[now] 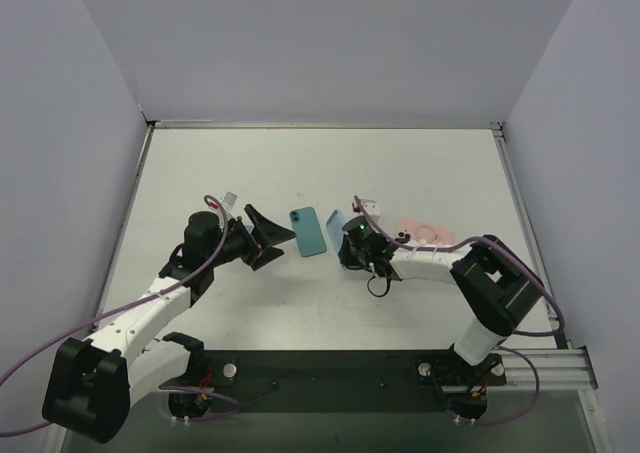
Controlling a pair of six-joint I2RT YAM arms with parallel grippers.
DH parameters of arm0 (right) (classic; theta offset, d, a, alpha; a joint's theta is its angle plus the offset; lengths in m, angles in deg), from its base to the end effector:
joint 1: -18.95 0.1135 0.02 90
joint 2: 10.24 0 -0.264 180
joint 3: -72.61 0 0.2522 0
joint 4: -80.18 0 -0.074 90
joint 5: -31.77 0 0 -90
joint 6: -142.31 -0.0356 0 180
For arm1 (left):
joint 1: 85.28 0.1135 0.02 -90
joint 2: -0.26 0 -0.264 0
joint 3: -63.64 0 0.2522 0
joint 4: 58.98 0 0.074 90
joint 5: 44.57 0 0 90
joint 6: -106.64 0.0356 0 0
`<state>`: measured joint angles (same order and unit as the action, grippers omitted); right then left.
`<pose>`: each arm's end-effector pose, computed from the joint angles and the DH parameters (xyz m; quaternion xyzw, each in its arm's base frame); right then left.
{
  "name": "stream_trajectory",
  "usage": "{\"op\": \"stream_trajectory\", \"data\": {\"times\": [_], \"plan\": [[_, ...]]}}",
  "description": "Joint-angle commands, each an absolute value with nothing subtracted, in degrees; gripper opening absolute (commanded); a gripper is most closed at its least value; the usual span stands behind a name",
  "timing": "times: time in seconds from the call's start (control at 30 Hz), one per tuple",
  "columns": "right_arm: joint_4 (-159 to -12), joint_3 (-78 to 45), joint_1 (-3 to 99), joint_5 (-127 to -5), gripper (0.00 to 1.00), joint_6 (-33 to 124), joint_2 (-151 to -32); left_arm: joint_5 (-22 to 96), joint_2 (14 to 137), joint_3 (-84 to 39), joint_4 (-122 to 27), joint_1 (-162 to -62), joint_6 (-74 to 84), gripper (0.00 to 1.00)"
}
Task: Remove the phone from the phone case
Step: Place the phone case at the center of the board.
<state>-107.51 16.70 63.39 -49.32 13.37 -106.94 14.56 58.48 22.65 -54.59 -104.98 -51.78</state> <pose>0.2418 0.2294 0.1513 -0.0051 0.8773 0.2649 0.4001 0.2001 -0.0910 0.2247 -0.1926 0.7880 -0.5349 0.2362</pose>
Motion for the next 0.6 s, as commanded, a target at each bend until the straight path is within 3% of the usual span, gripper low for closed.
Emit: {"op": "stream_trajectory", "data": {"times": [0.0,0.2,0.57], "plan": [[-89.93,21.41,58.34,-62.83,0.0,17.49,-100.09,17.31,58.27,21.84,-52.97,-105.84,-48.06,0.97],[-88.0,14.92,45.44,-73.51,0.0,20.49,-95.13,18.01,58.19,21.05,-51.11,-106.02,-46.9,0.97],[-86.85,-6.79,17.49,-84.77,0.0,17.68,-109.72,18.19,55.46,20.44,-48.3,-106.46,-46.47,0.97]]}}
